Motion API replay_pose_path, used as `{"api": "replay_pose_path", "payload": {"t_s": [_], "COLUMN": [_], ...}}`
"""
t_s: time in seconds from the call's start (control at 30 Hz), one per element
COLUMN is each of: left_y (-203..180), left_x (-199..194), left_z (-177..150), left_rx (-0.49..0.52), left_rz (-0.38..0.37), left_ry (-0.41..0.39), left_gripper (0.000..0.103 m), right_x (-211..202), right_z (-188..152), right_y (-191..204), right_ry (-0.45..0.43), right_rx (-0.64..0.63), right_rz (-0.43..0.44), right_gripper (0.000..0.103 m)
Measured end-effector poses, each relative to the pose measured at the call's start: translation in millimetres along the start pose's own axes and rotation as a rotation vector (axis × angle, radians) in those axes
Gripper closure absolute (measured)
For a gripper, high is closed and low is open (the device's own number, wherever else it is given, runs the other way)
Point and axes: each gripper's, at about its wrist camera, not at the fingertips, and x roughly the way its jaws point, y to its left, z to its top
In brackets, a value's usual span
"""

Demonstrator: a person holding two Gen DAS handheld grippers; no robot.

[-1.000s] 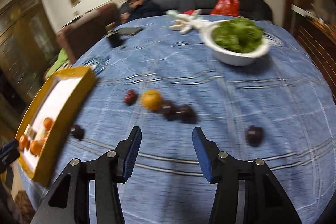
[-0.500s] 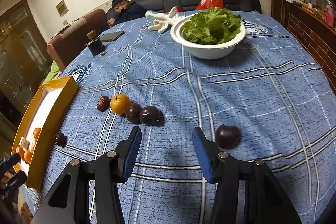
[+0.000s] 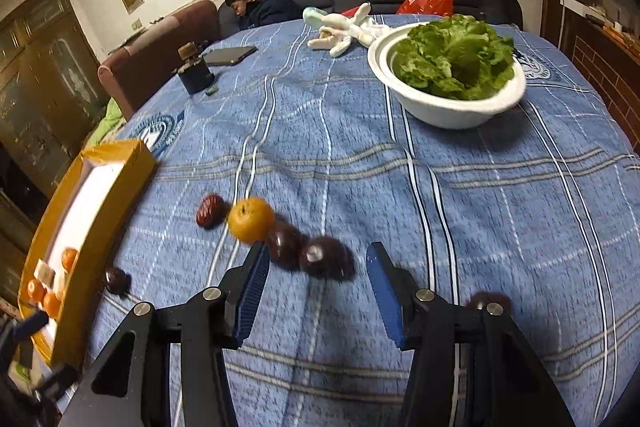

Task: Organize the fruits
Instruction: 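Grasp a dark plum with the right tool while the left tool grasps a mandarin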

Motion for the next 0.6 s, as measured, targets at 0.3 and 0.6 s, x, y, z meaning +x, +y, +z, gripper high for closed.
{"api": "replay_pose_path", "payload": {"t_s": [0.3, 0.6], "left_y": [2, 13], "left_x": [-1, -6], "left_z": [-1, 1], "left_rx": [-0.027, -0.047], "left_rz": [-0.048, -0.08], "left_ry": [-0.004, -0.024], "left_gripper": [0.016, 0.016], "right_x": [39, 35], "right_z": [36, 23], "right_y": [17, 55], "right_ry": [0.043, 0.163], "right_rx": [0.028, -0.089], "right_rz": [0.103, 0.332], "right_gripper": [0.051, 0.062]}}
